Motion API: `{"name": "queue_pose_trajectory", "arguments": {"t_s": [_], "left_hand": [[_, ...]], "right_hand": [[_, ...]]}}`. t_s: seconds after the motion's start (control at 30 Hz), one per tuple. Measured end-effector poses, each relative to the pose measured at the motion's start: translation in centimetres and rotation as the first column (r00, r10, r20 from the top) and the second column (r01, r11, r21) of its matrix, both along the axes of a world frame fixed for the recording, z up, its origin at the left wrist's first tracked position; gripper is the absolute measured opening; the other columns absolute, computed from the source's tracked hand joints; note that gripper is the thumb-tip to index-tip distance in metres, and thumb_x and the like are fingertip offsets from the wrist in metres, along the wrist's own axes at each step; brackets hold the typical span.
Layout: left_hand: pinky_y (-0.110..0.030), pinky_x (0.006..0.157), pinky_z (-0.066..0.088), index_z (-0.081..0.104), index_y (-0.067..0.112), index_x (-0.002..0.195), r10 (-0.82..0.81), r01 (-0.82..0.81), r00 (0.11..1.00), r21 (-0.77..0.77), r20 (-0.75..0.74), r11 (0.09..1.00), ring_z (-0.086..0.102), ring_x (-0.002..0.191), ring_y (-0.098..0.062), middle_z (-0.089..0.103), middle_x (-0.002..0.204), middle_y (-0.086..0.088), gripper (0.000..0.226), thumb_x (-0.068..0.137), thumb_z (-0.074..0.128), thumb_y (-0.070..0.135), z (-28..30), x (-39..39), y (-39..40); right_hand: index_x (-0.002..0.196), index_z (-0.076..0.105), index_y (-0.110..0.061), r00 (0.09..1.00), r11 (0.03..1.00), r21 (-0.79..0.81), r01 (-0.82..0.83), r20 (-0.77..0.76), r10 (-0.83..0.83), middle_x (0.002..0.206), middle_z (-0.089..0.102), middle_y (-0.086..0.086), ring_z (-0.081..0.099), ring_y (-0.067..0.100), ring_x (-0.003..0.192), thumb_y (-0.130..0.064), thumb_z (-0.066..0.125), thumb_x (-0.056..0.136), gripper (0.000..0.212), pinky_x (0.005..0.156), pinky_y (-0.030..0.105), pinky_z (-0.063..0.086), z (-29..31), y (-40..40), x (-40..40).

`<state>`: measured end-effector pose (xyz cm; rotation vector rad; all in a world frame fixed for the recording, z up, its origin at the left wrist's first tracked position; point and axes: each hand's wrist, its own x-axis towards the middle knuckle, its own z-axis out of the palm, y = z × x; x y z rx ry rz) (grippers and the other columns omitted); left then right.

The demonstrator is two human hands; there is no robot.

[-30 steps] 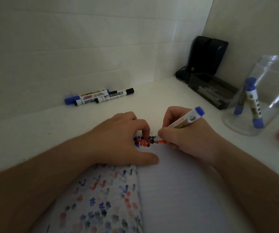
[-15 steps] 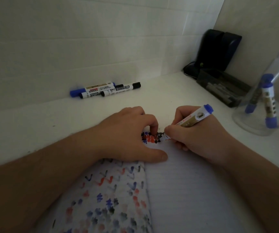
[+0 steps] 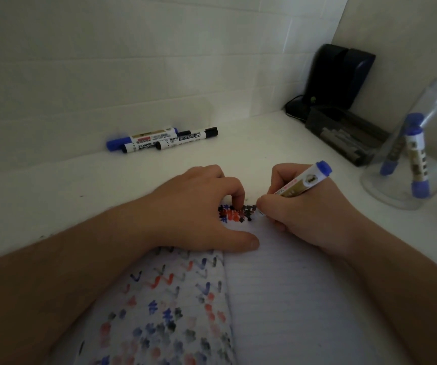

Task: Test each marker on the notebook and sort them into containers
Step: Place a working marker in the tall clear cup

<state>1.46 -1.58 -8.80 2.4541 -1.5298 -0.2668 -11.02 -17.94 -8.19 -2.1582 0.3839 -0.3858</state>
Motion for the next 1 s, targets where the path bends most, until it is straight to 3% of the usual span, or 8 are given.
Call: {"name": "queue_pose_trajectory", "arguments": {"t_s": [0.17,0.27,0.57,0.83,0.9,1.0], "left_hand": [[-0.029,0.077,0.042,0.047,0.052,0.102,-0.002,0.002,1.0,-0.005,-0.012,1.0,0.041,0.095,0.002,0.041,0.098,0.022,0.059,0.06,0.055,0.092,0.1,-0.1,0.1],[-0.029,0.078,0.042,0.048,0.051,0.103,-0.004,0.003,1.0,-0.008,-0.011,1.0,0.041,0.095,0.002,0.041,0.098,0.023,0.059,0.06,0.055,0.092,0.1,-0.1,0.1],[-0.03,0.08,0.044,0.047,0.051,0.103,0.0,0.0,1.0,0.0,-0.009,1.0,0.041,0.095,0.001,0.042,0.098,0.022,0.06,0.059,0.053,0.093,0.2,-0.2,0.1],[-0.03,0.08,0.045,0.047,0.051,0.104,0.006,-0.006,1.0,-0.001,0.002,1.0,0.042,0.095,0.0,0.042,0.099,0.022,0.061,0.06,0.053,0.093,0.2,-0.3,0.1],[-0.03,0.08,0.045,0.047,0.052,0.104,0.007,-0.007,1.0,-0.004,-0.014,1.0,0.042,0.096,0.001,0.042,0.1,0.022,0.061,0.06,0.054,0.093,0.3,-0.4,0.1],[-0.029,0.079,0.046,0.045,0.054,0.109,0.026,-0.03,0.995,-0.039,-0.095,0.999,0.046,0.094,0.001,0.046,0.101,0.021,0.053,0.069,0.059,0.085,0.7,-0.5,0.3]], "right_hand": [[0.066,0.052,-0.005,1.0,0.998,0.06,0.0,0.006,-0.001,0.066,0.063,0.02,0.056,0.02,0.055,-0.009,0.077,0.078,0.028,0.053,0.033,0.047,-0.1,-0.2,0.0],[0.067,0.055,-0.005,1.0,1.0,0.015,-0.006,0.001,0.006,0.066,0.064,0.02,0.058,0.023,0.055,-0.011,0.079,0.079,0.027,0.054,0.036,0.05,-0.3,-0.2,0.0],[0.062,0.051,-0.013,1.0,0.999,0.042,0.012,0.009,-0.013,0.069,0.063,0.023,0.056,0.021,0.055,-0.008,0.076,0.079,0.031,0.052,0.031,0.047,-0.4,-0.4,0.1],[0.063,0.046,-0.005,0.999,0.999,0.032,-0.033,-0.008,0.033,0.059,0.053,0.018,0.052,0.019,0.054,-0.008,0.076,0.077,0.033,0.05,0.029,0.044,-0.3,-0.4,-0.1],[0.065,0.046,-0.005,0.999,0.995,0.087,-0.05,0.0,0.05,0.06,0.053,0.012,0.05,0.02,0.054,-0.008,0.076,0.077,0.033,0.049,0.029,0.043,-0.3,-0.5,0.0],[0.066,0.049,-0.011,0.99,0.91,0.397,-0.116,0.116,0.076,0.052,0.046,0.007,0.037,0.017,0.043,-0.008,0.074,0.076,0.027,0.043,0.023,0.031,-0.1,-1.0,0.2]]}}
